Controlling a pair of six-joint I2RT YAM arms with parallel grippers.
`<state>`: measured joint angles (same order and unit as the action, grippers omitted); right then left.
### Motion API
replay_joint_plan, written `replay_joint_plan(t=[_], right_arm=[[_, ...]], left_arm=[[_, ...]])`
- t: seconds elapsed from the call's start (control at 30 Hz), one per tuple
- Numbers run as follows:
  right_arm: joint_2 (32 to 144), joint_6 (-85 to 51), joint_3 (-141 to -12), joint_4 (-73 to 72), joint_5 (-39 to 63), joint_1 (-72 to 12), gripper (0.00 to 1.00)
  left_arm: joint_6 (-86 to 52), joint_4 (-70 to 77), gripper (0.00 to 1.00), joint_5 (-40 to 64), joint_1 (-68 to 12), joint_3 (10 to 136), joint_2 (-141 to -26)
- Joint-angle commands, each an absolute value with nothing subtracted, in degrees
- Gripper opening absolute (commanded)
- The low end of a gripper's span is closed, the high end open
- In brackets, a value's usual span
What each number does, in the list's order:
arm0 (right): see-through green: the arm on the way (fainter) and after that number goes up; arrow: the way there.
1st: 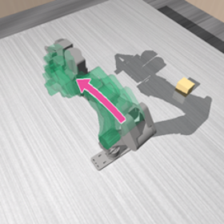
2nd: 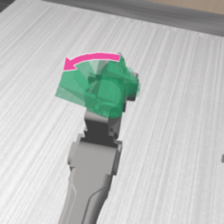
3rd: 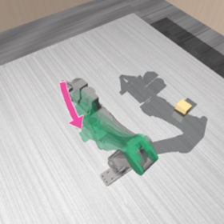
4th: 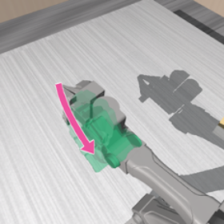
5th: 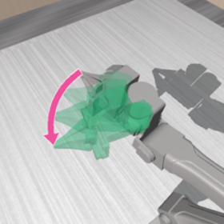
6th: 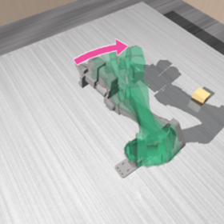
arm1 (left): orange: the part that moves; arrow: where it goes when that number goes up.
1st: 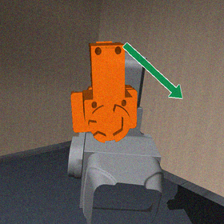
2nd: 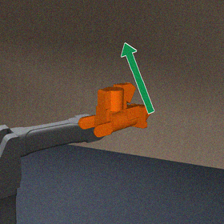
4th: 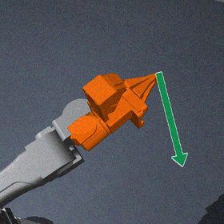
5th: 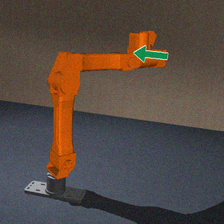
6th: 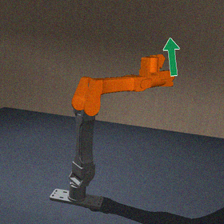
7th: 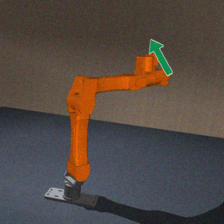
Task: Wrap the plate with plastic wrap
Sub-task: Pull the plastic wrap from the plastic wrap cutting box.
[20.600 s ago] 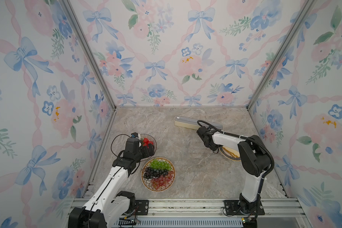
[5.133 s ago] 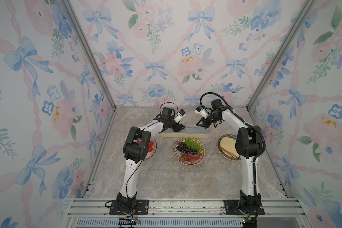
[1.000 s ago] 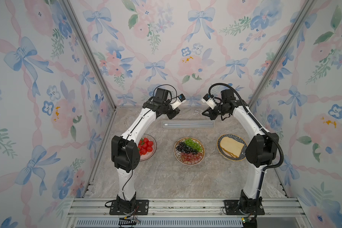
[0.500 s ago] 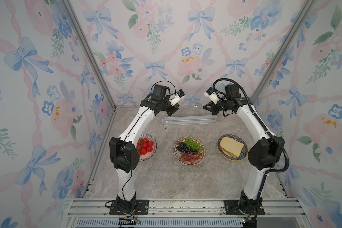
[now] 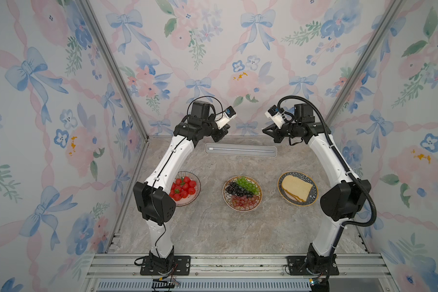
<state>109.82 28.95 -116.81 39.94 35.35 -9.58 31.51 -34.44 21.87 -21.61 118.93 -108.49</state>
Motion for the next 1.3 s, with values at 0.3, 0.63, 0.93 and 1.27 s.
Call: replay_joint_plan(t=[0.3, 0.63, 0.93, 1.27], right_arm=[[107.8, 27.9, -120.5, 37.5, 35.9, -9.5, 0.0], [107.5, 28.1, -121.7, 37.8, 35.4, -9.7, 0.0], [107.4, 28.7, -122.9, 38.3, 35.0, -9.8, 0.0], [107.4, 29.1, -123.8, 38.4, 34.7, -10.2, 0.0]], left_arm=[[32.3, -32.4, 0.0, 21.8, -21.1, 122.0, -107.0], [32.3, -32.4, 0.0, 21.4, -21.0, 122.3, -106.7], [32.2, -32.4, 0.0, 21.4, -21.0, 123.2, -106.7], [32.2, -32.4, 0.0, 21.1, -20.8, 123.8, -106.6]])
